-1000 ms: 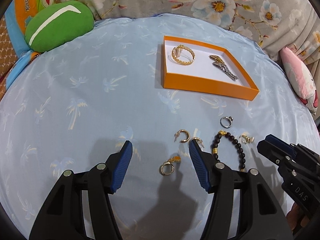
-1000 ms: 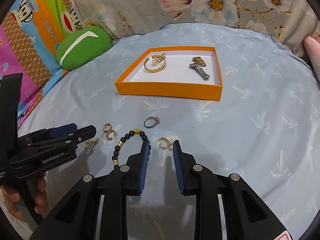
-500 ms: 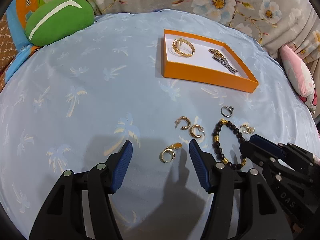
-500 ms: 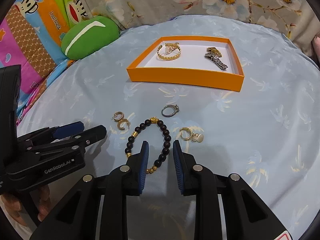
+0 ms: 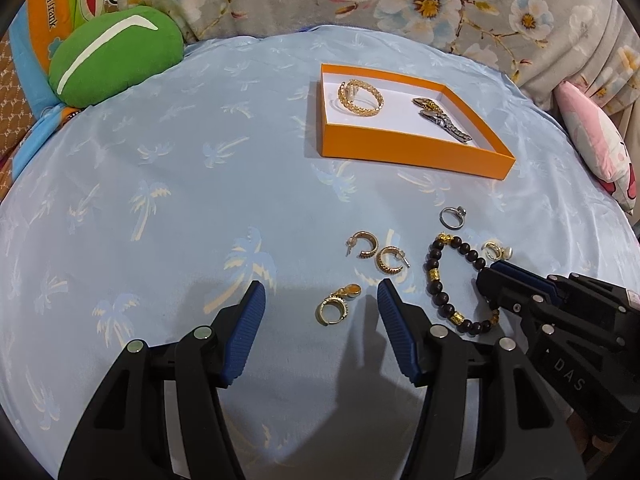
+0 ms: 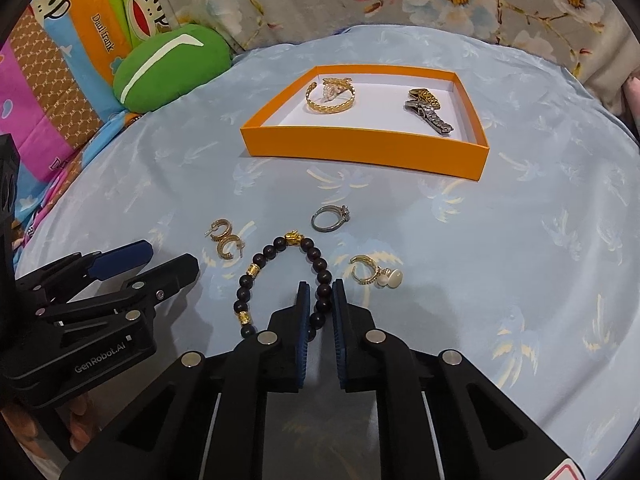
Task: Organize jewelry
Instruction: 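Grasp the silver ring with the left tool while the right tool lifts the bead bracelet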
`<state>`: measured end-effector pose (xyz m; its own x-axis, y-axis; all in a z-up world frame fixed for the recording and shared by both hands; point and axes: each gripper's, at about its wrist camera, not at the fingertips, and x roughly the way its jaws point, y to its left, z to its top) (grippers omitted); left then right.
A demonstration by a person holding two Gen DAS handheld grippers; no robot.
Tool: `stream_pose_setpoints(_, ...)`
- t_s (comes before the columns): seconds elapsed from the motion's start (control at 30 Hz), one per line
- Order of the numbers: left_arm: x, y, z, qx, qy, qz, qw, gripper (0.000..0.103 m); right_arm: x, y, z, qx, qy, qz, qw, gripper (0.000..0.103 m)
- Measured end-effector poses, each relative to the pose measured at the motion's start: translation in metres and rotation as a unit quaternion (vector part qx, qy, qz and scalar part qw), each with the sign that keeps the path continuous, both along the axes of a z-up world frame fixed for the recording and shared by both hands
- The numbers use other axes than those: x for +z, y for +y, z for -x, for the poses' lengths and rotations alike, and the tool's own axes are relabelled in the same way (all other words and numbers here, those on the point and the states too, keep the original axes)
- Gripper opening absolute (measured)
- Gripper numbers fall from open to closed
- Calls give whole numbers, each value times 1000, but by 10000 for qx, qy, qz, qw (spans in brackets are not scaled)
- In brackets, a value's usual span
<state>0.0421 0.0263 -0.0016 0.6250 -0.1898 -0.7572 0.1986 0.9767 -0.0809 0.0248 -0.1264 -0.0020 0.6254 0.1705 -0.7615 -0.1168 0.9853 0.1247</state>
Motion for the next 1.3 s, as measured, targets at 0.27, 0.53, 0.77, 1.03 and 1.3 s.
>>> stream_pose_setpoints(0.27, 1, -3, 1, -86, -18, -30, 10000, 53, 2, -8, 6, -70, 15, -56, 10000, 7)
stream_pose_setpoints(0.53, 5, -11, -2, -183, 9, 46, 9998, 53, 2, -33, 22, -261, 119, -121, 9995, 7)
stream_pose_setpoints(0.77, 19, -37, -14, -462, -88, 86, 9989, 53, 0, -29, 19, -190, 59, 49, 9998, 10)
stream_pose_setpoints(1.03, 14, -82, -43, -925, 67, -50, 9957, 53, 2, -46, 24, -380, 94, -88, 9992, 7)
stream_pose_setpoints(1.3, 3, -104, -49, -1036, 137, -171, 9944, 42, 6, -57, 26, -468, 44, -207, 9987, 7)
